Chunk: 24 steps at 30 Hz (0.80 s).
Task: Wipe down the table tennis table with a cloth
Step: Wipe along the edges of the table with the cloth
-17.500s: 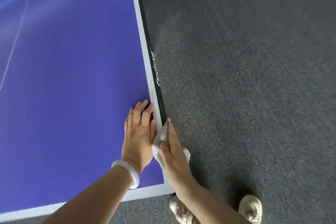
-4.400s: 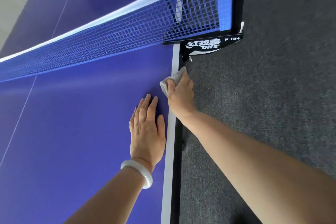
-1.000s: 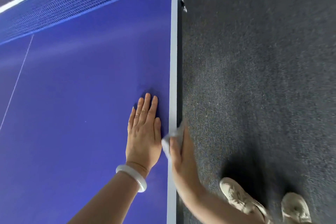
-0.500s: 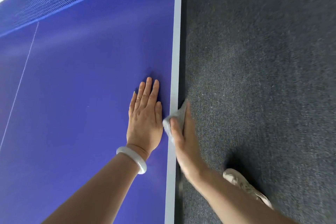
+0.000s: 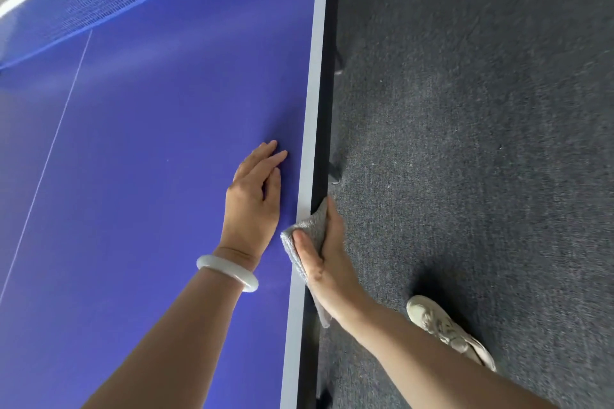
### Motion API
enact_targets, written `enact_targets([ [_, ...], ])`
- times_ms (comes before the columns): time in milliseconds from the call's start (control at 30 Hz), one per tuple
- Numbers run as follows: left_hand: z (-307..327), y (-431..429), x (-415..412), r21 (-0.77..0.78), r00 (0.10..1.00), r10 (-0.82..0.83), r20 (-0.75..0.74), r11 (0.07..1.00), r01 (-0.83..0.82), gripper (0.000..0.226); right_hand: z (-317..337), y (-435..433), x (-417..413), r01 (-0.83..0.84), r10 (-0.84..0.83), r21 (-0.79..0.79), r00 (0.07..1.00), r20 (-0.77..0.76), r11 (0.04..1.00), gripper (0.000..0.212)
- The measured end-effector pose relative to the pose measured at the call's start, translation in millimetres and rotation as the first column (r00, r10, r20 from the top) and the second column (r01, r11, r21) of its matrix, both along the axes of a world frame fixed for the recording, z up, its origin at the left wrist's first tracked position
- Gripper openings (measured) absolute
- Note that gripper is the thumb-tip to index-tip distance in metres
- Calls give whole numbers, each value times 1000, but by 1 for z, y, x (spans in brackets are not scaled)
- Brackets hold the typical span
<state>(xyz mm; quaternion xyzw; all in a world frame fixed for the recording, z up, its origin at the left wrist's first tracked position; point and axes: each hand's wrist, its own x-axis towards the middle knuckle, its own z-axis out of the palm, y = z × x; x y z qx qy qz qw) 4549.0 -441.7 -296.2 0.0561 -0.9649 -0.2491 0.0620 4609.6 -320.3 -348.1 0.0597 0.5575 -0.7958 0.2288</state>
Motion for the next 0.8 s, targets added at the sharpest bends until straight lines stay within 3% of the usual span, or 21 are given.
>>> enact_targets([
  [133, 8, -2, 85, -156, 985, -127, 121, 977, 145, 40, 1, 2, 0, -19, 19, 13, 1000, 0, 1000, 75],
  [300, 5, -12, 170, -274, 978, -78, 196, 953, 131, 55, 0, 1, 1, -2, 2, -19, 999, 34, 1000, 72],
  [567, -8, -10, 177, -242, 992, -55, 117, 967, 83, 52, -6, -13, 107, 34, -40, 54, 993, 110, 998, 52],
  [667, -7, -10, 177, -237, 991, -61, 117, 968, 87, 52, -7, -16, 111, 24, -36, 110, 993, 111, 994, 58],
  [800, -10, -10, 178, -268, 992, -40, 124, 961, 72, 52, -8, -24, 101, 66, -84, 221, 994, 72, 973, 47],
])
